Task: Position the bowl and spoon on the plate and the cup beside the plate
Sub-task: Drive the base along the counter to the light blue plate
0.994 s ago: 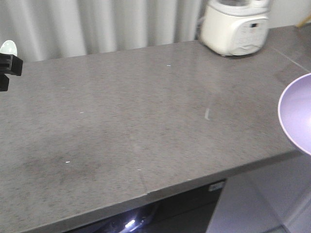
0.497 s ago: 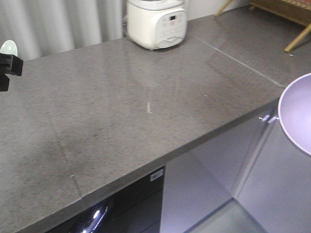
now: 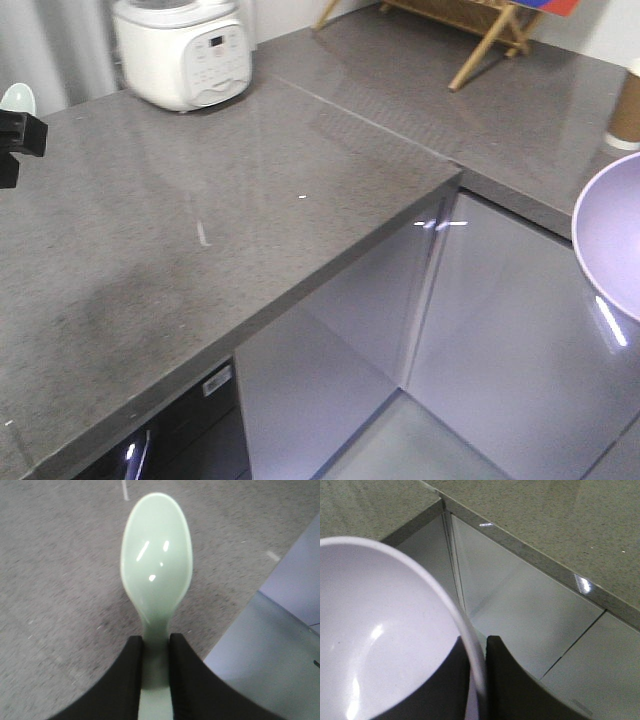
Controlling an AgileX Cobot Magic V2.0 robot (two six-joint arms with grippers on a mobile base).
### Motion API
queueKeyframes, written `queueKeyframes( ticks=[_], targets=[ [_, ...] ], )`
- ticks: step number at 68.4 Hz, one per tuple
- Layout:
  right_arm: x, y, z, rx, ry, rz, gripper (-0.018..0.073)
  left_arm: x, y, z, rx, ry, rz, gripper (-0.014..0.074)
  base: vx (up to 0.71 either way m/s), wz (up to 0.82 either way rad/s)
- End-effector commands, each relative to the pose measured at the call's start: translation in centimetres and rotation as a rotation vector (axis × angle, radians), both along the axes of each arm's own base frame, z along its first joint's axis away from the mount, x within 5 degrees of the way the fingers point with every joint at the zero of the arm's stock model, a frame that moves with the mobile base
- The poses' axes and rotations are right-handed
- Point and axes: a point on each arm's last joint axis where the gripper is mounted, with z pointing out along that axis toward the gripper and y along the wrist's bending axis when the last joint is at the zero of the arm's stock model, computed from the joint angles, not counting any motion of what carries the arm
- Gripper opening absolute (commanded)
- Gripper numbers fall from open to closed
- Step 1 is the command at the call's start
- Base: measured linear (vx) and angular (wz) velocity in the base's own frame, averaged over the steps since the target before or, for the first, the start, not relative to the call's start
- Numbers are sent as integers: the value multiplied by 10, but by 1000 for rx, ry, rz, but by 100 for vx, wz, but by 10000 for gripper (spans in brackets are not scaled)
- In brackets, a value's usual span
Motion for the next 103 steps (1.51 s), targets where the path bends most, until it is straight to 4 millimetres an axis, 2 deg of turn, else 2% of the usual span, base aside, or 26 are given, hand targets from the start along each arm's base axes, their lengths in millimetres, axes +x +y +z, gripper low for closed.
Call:
queueKeyframes(
  ticks=[1,103],
  targets=[
    [1,-1,14,-21,-98,-4,-6,-7,1,13,-20,-62,0,-6,7,-43],
    [1,-1,14,-21,-98,-4,-6,-7,1,13,-20,-62,0,-6,13,-51]
  ],
)
